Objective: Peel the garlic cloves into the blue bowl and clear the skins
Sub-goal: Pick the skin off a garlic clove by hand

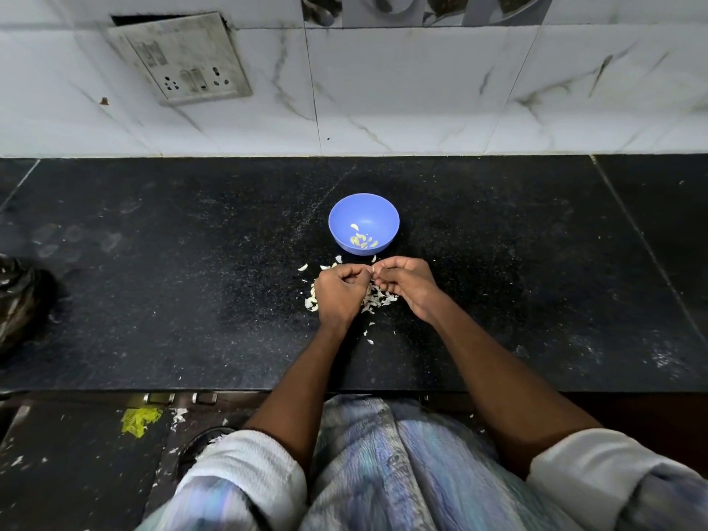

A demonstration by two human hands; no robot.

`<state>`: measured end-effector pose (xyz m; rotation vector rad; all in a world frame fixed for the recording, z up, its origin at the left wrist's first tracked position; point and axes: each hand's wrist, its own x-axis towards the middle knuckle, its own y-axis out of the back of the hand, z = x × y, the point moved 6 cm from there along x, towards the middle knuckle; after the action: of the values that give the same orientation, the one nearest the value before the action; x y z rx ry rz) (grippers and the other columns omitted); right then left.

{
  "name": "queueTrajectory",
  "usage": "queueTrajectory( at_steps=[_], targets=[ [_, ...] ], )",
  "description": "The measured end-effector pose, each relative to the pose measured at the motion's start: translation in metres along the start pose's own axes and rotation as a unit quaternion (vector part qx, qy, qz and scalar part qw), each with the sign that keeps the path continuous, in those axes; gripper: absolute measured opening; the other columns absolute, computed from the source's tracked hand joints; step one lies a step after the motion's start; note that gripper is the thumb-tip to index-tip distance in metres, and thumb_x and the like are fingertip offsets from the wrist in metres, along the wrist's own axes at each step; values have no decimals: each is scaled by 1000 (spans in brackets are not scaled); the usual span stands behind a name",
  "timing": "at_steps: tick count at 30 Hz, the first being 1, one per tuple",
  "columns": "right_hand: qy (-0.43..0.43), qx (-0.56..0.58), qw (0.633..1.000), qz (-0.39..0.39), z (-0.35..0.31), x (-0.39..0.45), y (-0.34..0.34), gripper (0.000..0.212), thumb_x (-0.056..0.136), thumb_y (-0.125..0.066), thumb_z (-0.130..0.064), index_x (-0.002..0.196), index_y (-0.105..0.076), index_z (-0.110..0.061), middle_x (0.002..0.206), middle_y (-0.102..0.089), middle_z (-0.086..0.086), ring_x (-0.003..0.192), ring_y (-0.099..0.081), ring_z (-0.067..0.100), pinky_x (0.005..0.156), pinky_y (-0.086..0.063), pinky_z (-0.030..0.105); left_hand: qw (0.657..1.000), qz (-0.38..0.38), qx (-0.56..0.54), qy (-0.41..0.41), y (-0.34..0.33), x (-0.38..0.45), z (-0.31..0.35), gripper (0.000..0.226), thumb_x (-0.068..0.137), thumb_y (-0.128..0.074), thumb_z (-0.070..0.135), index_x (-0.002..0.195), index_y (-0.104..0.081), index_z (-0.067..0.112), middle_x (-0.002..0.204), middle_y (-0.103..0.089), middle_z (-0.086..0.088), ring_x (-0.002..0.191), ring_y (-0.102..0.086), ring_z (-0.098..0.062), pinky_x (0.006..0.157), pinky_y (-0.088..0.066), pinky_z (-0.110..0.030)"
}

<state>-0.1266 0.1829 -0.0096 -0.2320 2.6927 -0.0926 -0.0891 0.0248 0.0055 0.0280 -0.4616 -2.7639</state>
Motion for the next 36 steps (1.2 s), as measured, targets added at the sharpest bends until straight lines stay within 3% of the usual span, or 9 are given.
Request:
queueTrajectory(
  at_steps=[10, 16, 21, 25, 36],
  targets=[
    [-23, 16, 999, 18, 2, 0, 2, 11, 92, -67, 6, 92, -73, -3, 74, -72, 8, 66, -61, 14, 70, -54, 26, 999, -29, -29, 17, -5, -1, 4, 7, 88, -79, 16, 89, -86, 14, 75, -79, 7, 68, -74, -6, 66, -60, -24],
    [-30, 15, 999, 18, 3, 0, 2, 18, 92, -63, 10, 88, -72, -5, 73, -72, 5, 62, -59, 12, 68, -53, 25, 996, -49, 38, -56, -10, -1, 7, 16, 90, -75, 21, 77, -83, 17, 70, -75, 9, 62, -64, -6, 62, -51, -30],
    [-18, 50, 999, 3, 2, 1, 0, 8, 93, -68, 4, 95, -72, -3, 75, -71, 7, 64, -60, 12, 67, -54, 23, 999, -41, 8, -23, -12, 1, -1, 18, 91, -69, 25, 83, -84, 19, 71, -76, 6, 63, -68, -18, 63, -57, -36],
    [-2, 77, 997, 6, -2, 3, 0, 18, 92, -66, 6, 106, -73, -4, 78, -72, 11, 68, -63, 13, 72, -54, 25, 998, -33, -37, 24, -14, 2, -5, 15, 94, -71, 18, 87, -84, 17, 73, -78, 5, 63, -66, -7, 64, -55, -29],
    [3, 49, 999, -13, -3, 1, 1, 15, 93, -70, 1, 108, -71, 3, 83, -74, 12, 71, -68, 15, 71, -57, 24, 998, 0, -34, 55, -11, 2, -7, 10, 91, -75, 14, 87, -84, 16, 73, -78, 5, 64, -72, -11, 66, -60, -30]
  ],
)
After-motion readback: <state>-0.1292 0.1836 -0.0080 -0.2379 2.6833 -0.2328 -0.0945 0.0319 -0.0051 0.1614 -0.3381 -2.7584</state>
